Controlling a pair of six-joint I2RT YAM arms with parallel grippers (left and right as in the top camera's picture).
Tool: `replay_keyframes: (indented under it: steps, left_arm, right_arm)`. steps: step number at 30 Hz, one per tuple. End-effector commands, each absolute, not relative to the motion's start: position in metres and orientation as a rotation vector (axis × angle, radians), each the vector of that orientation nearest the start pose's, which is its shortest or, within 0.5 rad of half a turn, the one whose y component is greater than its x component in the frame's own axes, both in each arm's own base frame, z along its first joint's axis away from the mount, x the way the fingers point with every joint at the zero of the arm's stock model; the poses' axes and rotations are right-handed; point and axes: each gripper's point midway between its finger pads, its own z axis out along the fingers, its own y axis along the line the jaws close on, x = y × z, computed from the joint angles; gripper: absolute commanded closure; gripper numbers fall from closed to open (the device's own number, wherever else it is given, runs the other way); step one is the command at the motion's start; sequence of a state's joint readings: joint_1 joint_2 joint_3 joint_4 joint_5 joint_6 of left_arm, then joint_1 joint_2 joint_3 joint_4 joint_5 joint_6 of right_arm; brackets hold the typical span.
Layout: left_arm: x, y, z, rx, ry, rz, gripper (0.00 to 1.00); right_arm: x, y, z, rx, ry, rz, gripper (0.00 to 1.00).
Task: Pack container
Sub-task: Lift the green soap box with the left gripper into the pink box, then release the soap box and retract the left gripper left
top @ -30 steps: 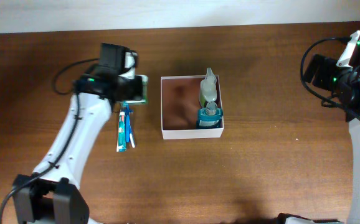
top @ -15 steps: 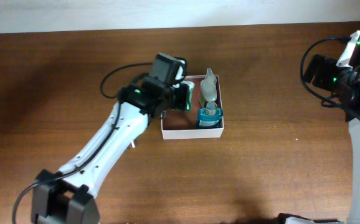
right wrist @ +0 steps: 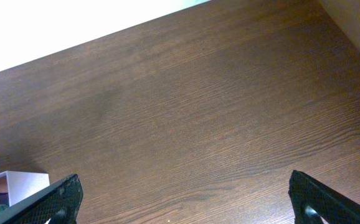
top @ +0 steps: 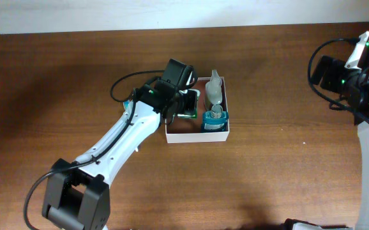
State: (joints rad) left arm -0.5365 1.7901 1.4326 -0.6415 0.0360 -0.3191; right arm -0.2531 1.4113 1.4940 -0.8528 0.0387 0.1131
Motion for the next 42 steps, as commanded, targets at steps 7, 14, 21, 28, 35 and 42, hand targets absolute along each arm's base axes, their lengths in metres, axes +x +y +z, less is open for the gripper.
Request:
replay_keyframes:
  steps: [7, 14, 21, 28, 35, 42]
  left_arm:
    - [0.404, -0.231, 0.143, 0.109, 2.576, -0.316, 0.77]
    - [0.404, -0.230, 0.136, 0.109, 2.593, -0.303, 0.76]
    - [0.404, -0.229, 0.135, 0.109, 2.599, -0.299, 0.32]
    - [0.407, -0.215, 0.159, 0.097, 2.601, -0.286, 0.29]
    - [0.410, -0.164, 0.189, 0.029, 2.616, -0.204, 0.26]
    - [0.406, -0.077, 0.178, -0.206, 2.702, -0.008, 0.16]
  right_arm:
    - [0.381, -0.106, 0.283, 0.455, 2.298, -0.106, 0.01]
    - [0.381, -0.106, 0.283, 0.455, 2.298, -0.106, 0.01]
    - [0.381, -0.106, 0.283, 0.455, 2.298, -0.106, 0.01]
    - [0.381, -0.106, 0.283, 0.455, 2.298, -0.106, 0.02]
    - [0.381, -0.106, 0.283, 0.455, 2.298, -0.106, 0.01]
    - [0.381, -0.106, 0.283, 0.455, 2.298, -0.106, 0.01]
